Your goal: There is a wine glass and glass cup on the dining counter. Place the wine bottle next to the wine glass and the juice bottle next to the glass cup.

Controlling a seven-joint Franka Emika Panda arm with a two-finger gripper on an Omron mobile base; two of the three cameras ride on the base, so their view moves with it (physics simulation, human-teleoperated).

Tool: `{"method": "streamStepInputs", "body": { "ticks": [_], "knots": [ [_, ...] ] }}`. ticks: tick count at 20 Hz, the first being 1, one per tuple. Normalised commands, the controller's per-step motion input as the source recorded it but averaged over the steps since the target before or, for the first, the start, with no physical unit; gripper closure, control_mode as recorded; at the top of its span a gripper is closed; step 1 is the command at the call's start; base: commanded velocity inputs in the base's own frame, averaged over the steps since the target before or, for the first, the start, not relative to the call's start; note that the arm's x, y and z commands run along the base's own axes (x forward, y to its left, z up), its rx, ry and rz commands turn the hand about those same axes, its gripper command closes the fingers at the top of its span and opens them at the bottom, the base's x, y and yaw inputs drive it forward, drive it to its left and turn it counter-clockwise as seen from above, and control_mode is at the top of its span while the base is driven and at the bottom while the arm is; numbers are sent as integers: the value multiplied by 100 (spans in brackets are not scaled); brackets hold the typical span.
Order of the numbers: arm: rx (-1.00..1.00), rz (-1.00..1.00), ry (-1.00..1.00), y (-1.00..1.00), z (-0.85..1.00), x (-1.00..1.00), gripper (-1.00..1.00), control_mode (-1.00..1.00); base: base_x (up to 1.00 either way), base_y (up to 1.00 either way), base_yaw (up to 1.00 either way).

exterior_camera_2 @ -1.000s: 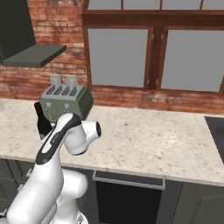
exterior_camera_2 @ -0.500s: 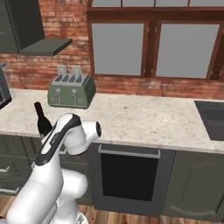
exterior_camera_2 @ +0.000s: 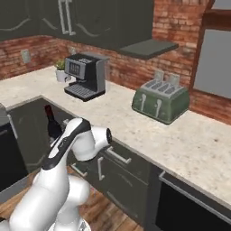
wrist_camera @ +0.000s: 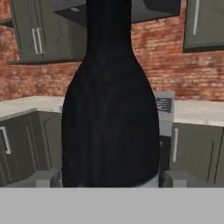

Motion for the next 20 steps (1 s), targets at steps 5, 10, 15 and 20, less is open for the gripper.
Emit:
{"method": "streamStepInputs", "body": {
  "ticks": [5, 10, 15, 20],
  "knots": [
    [0, 0, 0, 0, 0, 0, 100, 100, -9, 0, 100],
    [0, 0, 0, 0, 0, 0, 100, 100, -3, 0, 100],
    [0, 0, 0, 0, 0, 0, 100, 100, -2, 0, 100],
    [0, 0, 0, 0, 0, 0, 100, 100, -2, 0, 100]
  ]
}}
